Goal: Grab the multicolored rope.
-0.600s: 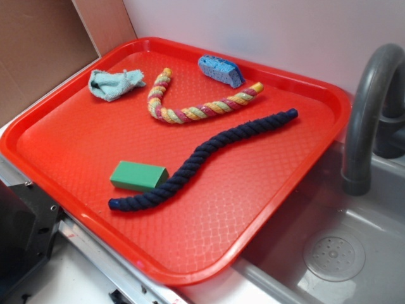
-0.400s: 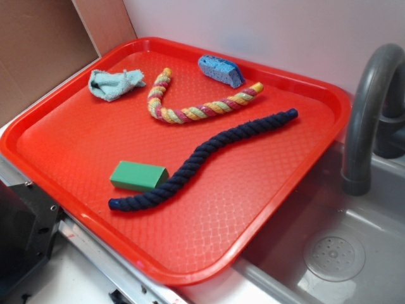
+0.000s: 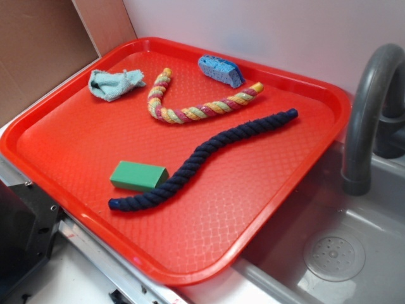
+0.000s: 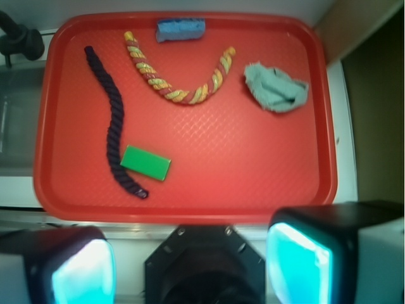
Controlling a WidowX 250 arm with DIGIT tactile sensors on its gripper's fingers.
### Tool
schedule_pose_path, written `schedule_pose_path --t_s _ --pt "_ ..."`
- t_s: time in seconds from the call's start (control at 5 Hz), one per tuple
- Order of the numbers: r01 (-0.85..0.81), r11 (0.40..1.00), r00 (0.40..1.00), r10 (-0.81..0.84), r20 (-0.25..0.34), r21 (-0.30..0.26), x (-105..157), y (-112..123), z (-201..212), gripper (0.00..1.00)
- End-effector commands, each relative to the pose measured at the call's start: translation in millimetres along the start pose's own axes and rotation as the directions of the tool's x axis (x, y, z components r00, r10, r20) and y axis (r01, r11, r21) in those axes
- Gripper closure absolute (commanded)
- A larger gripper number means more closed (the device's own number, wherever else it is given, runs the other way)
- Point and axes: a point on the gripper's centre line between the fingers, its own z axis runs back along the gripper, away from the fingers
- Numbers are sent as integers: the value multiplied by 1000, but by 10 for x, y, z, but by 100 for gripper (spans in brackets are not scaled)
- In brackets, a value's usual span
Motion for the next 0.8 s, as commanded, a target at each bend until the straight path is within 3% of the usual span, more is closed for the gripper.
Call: schedule_pose_path --t_s 0.0,0.2,0.6 --pt "266 963 958 -270 93 54 280 271 -423 0" --pt "487 873 855 -481 193 17 545 267 -701 0" --pt "828 561 550 -810 203 -2 881 3 -1164 0"
